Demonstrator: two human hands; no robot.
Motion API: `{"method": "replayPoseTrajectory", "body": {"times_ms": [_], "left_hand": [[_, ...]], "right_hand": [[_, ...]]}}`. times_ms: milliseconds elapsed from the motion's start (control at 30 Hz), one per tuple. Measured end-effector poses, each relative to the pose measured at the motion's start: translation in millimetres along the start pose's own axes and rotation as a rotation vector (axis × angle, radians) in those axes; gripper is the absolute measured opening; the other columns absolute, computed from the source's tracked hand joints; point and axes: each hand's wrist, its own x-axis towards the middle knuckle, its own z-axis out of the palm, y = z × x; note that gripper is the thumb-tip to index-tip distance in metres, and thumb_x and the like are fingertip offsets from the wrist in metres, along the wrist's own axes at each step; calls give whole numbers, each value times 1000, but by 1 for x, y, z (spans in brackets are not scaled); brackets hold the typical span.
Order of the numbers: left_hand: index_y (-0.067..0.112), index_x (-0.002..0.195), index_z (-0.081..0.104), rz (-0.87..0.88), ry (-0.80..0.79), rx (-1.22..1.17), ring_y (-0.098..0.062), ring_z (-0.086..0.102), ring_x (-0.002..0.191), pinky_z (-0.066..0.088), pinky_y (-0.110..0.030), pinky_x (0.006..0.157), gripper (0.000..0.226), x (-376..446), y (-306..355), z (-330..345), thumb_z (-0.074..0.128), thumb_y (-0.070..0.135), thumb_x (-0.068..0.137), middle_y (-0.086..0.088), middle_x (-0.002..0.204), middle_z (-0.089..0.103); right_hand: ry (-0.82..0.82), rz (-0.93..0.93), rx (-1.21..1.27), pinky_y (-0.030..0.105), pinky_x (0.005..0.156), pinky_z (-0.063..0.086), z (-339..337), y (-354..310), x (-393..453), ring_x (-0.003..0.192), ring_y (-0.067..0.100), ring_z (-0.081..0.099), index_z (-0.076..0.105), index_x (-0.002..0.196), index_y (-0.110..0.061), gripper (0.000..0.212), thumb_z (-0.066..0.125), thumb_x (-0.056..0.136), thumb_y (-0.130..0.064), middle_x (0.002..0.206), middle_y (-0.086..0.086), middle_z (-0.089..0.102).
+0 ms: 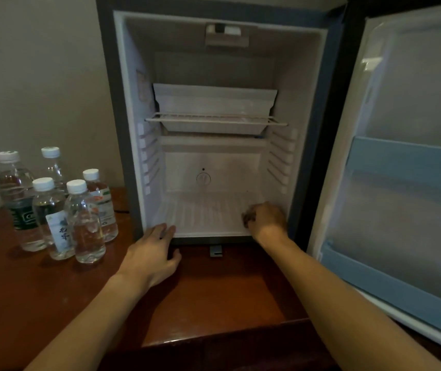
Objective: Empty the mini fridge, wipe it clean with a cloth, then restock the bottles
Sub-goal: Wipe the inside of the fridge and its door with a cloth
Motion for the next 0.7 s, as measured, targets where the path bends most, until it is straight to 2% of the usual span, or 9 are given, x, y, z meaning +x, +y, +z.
{"method": "replayPoseTrajectory", "body": {"times_ms": [133, 233, 267, 333, 433, 533, 600, 700], "left_hand": [[19, 150, 41, 7, 25, 11, -24, 44, 135, 50, -40, 98, 62, 4, 2, 2, 49, 51, 97, -3, 146, 45], [19, 139, 52, -6, 71, -11, -26, 50, 121, 55, -41, 84, 55, 8, 5, 5, 49, 53, 95, -4, 129, 52], [22, 139, 52, -14, 83, -31, -26, 50, 121, 54, -41, 85, 54, 10, 6, 7, 47, 54, 96, -4, 128, 51], [32, 146, 45, -25, 70, -69, -26, 43, 129, 50, -42, 96, 52, 21, 9, 11, 40, 56, 99, -5, 136, 45], [40, 152, 35, -54, -5, -148, -26, 27, 144, 31, -45, 116, 52, 45, 18, 14, 30, 57, 103, -4, 153, 32], [42, 152, 33, -66, -7, -172, -25, 25, 145, 30, -45, 117, 54, 66, 29, 17, 28, 60, 102, -3, 155, 30], [42, 152, 34, -82, 12, -170, -24, 28, 143, 29, -41, 116, 54, 77, 30, 21, 30, 61, 102, -2, 154, 31], [41, 152, 37, -84, 46, -183, -24, 29, 142, 26, -38, 117, 54, 81, 30, 26, 35, 59, 101, -4, 153, 33]], "right_hand": [[-91, -54, -178, 30, 75, 53, -9, -3, 1, 93, 25, 63, 70, 110, -15, 25, 49, 97, -20, 111, 6, 65], [-30, -122, -201, 30, 77, 50, -5, 1, 0, 97, 25, 60, 69, 108, -19, 24, 48, 96, -18, 114, 5, 61], [3, -137, -177, 31, 80, 50, -2, 3, 2, 98, 26, 59, 69, 110, -19, 25, 47, 97, -20, 115, 5, 61], [47, -150, -117, 31, 84, 50, 5, 3, 14, 99, 25, 59, 69, 113, -20, 27, 46, 99, -24, 117, 4, 60], [53, -141, -75, 30, 86, 50, 17, -2, 49, 100, 24, 60, 70, 113, -18, 30, 46, 101, -30, 118, 5, 61], [47, -107, -60, 30, 82, 50, 27, -8, 86, 99, 27, 63, 72, 110, -17, 31, 49, 98, -33, 116, 8, 65], [73, -97, -42, 32, 82, 50, 36, -13, 112, 99, 30, 64, 74, 104, -16, 27, 53, 95, -29, 112, 10, 67], [93, -88, -64, 35, 85, 49, 39, -18, 132, 104, 34, 61, 71, 108, -12, 27, 54, 94, -28, 115, 15, 63]]}}
